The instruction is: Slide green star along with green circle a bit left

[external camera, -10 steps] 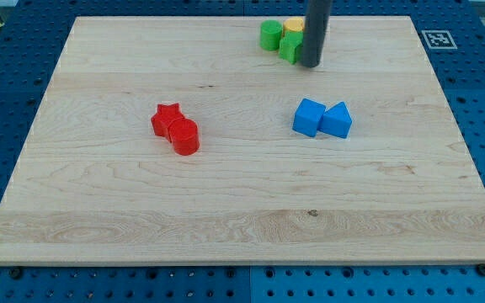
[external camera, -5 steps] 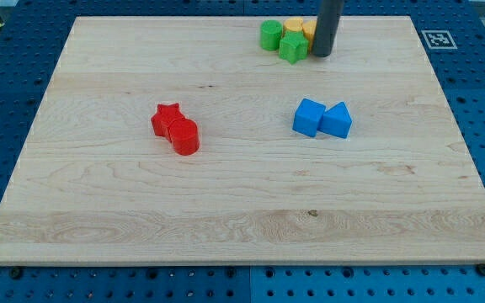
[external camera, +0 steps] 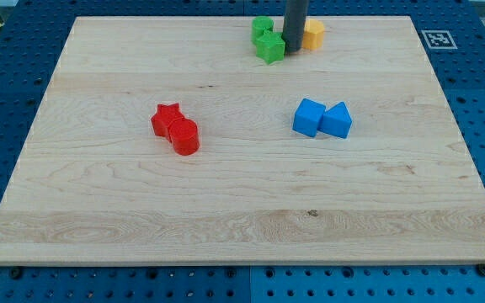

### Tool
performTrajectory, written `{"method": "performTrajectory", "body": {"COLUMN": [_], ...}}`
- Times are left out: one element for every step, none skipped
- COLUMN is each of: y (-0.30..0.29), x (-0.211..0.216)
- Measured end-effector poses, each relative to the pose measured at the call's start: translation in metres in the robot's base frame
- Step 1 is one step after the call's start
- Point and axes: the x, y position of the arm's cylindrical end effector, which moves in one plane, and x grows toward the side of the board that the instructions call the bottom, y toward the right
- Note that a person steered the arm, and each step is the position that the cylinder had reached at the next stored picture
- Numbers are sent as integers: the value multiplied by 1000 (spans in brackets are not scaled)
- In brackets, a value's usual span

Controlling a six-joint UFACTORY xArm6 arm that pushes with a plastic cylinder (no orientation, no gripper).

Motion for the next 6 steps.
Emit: {"method": "performTrajectory", "body": {"y": [0,0,-11,-25,-29,-37], "x": [-3,-3,-3,-3,-3,-3]}}
